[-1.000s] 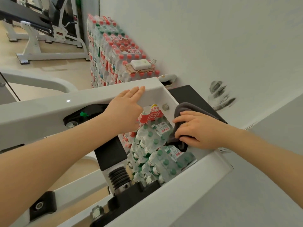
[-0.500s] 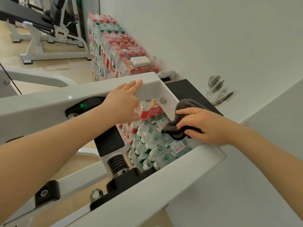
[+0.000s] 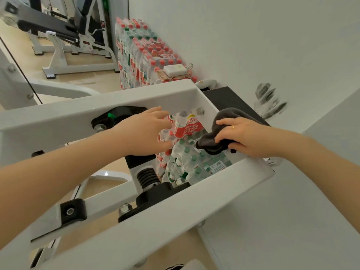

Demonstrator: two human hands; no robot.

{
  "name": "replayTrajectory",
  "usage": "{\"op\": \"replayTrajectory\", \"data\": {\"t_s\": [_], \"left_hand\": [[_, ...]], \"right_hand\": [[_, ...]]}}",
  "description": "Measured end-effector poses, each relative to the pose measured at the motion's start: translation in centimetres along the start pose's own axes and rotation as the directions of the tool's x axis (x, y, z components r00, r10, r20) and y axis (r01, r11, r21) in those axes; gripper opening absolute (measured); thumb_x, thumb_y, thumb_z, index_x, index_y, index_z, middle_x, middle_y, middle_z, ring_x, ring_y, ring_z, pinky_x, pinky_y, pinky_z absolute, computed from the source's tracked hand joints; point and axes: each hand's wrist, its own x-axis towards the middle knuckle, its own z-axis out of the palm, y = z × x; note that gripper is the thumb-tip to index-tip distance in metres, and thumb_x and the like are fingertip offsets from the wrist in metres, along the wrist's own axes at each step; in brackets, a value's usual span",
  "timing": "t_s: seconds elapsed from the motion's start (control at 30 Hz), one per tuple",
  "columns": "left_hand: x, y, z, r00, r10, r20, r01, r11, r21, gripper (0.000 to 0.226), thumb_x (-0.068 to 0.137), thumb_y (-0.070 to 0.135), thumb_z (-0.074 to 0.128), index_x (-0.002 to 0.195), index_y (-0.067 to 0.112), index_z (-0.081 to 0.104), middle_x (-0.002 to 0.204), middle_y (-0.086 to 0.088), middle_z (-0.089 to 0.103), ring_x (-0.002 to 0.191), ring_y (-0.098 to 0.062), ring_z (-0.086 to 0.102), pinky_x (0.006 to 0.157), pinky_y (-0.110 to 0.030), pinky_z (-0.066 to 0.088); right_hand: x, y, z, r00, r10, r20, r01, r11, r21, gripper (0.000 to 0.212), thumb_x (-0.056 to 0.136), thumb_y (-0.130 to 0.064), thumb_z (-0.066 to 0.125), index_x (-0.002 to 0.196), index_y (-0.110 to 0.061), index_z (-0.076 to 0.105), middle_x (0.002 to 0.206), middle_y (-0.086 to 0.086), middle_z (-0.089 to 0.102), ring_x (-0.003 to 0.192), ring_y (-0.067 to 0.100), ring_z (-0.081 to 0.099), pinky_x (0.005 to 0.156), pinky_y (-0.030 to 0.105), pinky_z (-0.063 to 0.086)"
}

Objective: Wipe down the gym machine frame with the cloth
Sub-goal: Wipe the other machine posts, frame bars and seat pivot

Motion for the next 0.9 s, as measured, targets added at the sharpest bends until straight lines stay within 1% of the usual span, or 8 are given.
{"op": "replayTrajectory", "data": {"t_s": [0.13,0.27,0.37,0.43,0.5,0.7,0.8,0.9], "left_hand": [[-2.7,-0.6,-0.6,0.992,-0.039,-0.116,0.024,0.991,-0.132,0.049,0.090,0.045,0.050,0.133,0.023,0.047,0.148,0.003,0.033,0.142,-0.013,0.013,0.114,-0.028,0.009],[-6.1,-2.3,-0.8,0.943,-0.186,-0.275,0.140,0.974,-0.180,0.076,0.068,0.064,0.042,0.131,0.022,0.049,0.145,0.004,0.036,0.141,-0.017,0.016,0.113,-0.035,0.013],[-8.1,-2.8,0.0,0.923,-0.228,-0.309,0.161,0.960,-0.228,0.087,0.059,0.073,0.040,0.128,0.020,0.052,0.141,0.002,0.039,0.133,-0.018,0.026,0.105,-0.029,0.019],[-8.7,-2.5,0.6,0.925,-0.246,-0.291,0.172,0.951,-0.258,0.085,0.064,0.077,0.050,0.125,0.019,0.055,0.135,0.002,0.044,0.122,-0.017,0.037,0.099,-0.023,0.024],[-8.9,-2.1,0.5,0.934,-0.278,-0.225,0.191,0.919,-0.345,0.081,0.060,0.068,0.052,0.127,0.022,0.054,0.130,0.008,0.045,0.104,-0.010,0.044,0.090,-0.018,0.031],[-8.3,-2.3,0.0,0.965,-0.215,-0.152,0.153,0.928,-0.339,0.097,0.049,0.064,0.051,0.136,0.022,0.044,0.133,0.012,0.041,0.100,-0.002,0.038,0.087,-0.016,0.030],[-8.2,-2.4,0.1,0.969,-0.201,-0.147,0.148,0.940,-0.308,0.097,0.051,0.065,0.050,0.137,0.021,0.042,0.135,0.011,0.040,0.110,-0.005,0.041,0.085,-0.014,0.030],[-8.1,-2.5,0.2,0.970,-0.196,-0.144,0.151,0.950,-0.275,0.098,0.053,0.067,0.048,0.138,0.019,0.041,0.136,0.008,0.040,0.118,-0.010,0.042,0.085,-0.015,0.032]], "right_hand": [[4.1,-2.6,-0.8,0.984,0.149,-0.095,-0.154,0.986,-0.057,0.033,0.096,-0.008,0.042,0.124,-0.022,0.053,0.121,0.006,0.055,0.110,0.020,0.051,0.091,0.028,0.042],[7.1,-6.7,-1.1,0.897,0.277,-0.345,-0.121,0.904,0.411,0.030,0.098,-0.008,0.041,0.123,-0.013,0.057,0.117,0.006,0.062,0.106,0.019,0.056,0.089,0.026,0.043],[8.9,-9.4,-1.7,0.843,0.454,-0.290,-0.016,0.559,0.829,0.025,0.097,-0.012,0.045,0.114,-0.009,0.062,0.114,0.006,0.064,0.108,0.018,0.056,0.094,0.024,0.041],[9.5,-11.4,-1.4,0.864,0.493,-0.101,-0.031,0.252,0.967,0.025,0.097,-0.020,0.046,0.103,-0.002,0.063,0.107,0.016,0.066,0.104,0.028,0.059,0.097,0.039,0.046],[9.3,-12.8,-0.9,0.887,0.457,0.066,-0.081,0.014,0.997,0.028,0.096,-0.027,0.047,0.099,-0.004,0.061,0.105,0.021,0.065,0.102,0.033,0.061,0.096,0.049,0.046],[7.7,-13.2,-0.5,0.953,0.112,0.280,-0.218,-0.387,0.896,0.025,0.102,-0.026,0.033,0.115,-0.028,0.055,0.113,0.004,0.065,0.097,0.018,0.061,0.076,0.027,0.049],[7.9,-13.0,-2.5,0.969,0.123,0.213,-0.196,-0.134,0.971,0.040,0.103,-0.019,0.029,0.143,-0.015,0.035,0.140,0.012,0.047,0.122,0.024,0.050,0.091,0.036,0.047],[8.5,-12.1,-3.7,0.957,0.218,0.192,-0.183,-0.062,0.981,0.051,0.102,-0.006,0.025,0.148,-0.009,0.006,0.156,0.011,0.015,0.143,0.024,0.017,0.113,0.031,0.016]]}}
